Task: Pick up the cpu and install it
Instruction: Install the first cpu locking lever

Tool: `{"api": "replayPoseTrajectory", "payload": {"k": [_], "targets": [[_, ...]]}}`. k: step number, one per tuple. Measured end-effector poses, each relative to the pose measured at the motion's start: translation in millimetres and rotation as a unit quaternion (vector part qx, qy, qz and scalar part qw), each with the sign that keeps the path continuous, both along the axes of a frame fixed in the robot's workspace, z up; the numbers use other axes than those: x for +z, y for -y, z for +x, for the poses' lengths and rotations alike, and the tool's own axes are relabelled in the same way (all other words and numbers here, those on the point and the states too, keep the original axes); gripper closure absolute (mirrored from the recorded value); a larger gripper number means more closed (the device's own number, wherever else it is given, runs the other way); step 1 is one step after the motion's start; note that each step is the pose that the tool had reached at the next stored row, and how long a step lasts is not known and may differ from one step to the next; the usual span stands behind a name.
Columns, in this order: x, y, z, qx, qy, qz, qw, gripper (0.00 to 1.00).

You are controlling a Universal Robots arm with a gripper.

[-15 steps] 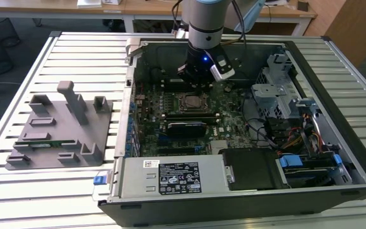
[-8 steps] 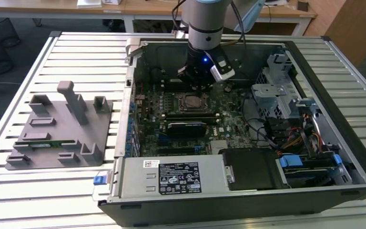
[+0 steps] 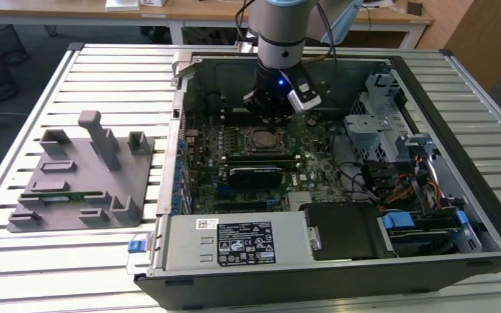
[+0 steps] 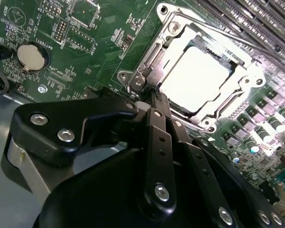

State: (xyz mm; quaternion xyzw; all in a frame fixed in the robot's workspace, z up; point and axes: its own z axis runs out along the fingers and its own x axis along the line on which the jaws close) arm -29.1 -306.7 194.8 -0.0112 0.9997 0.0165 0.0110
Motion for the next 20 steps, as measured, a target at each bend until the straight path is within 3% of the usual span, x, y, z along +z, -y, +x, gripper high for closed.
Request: {"api": "replayPoseTrajectory", "payload": {"k": [9, 12, 20], "targets": [[-0.5, -0.7, 0.0, 0.000, 0.0001, 0.0341, 0.9994, 0.89], [0.8, -1.0, 0.2, 0.000, 0.0005, 0.0369, 0.9993, 0.89], [10.9, -0.6, 0.1, 0.000, 0.0003, 0.0365, 0.9993, 0.89]]}}
